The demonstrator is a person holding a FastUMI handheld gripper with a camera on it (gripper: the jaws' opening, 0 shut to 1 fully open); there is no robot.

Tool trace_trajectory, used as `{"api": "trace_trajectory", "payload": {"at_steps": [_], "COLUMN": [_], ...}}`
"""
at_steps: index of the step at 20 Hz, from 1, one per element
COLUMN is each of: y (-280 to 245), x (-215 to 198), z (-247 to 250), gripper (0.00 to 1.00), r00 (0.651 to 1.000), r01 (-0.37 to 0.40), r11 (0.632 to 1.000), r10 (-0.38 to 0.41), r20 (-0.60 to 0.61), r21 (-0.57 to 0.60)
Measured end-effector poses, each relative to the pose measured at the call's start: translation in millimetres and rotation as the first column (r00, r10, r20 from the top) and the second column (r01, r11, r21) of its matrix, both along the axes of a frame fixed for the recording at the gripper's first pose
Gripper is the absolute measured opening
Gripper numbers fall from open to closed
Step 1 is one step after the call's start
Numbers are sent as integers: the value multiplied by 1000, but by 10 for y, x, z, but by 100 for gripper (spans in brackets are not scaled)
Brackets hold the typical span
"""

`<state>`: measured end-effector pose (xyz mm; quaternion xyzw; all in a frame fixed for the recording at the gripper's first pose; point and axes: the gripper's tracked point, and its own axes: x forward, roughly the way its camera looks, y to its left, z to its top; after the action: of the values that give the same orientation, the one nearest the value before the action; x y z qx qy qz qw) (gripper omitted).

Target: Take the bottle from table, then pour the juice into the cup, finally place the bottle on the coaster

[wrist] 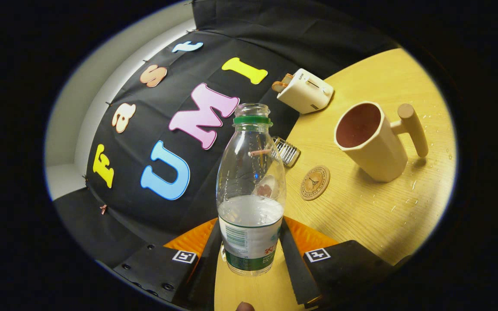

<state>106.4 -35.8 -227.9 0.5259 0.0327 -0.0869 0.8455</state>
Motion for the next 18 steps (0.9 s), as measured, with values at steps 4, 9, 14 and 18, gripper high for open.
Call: {"api": "trace_trajectory", "payload": {"at_steps": [4,9,14,18], "y": [-47,-80,-168,-238], "x": [50,100,106,112], "z": [-74,-178,-153,-140], "gripper": [75,75,75,75], "r00": [1000,999,996,992], "r01": [8,33,70,96], "r11": [991,955,917,878], "r10": [-9,-36,-86,-125], "r20": [7,7,23,32], "r21": [136,294,393,469]}}
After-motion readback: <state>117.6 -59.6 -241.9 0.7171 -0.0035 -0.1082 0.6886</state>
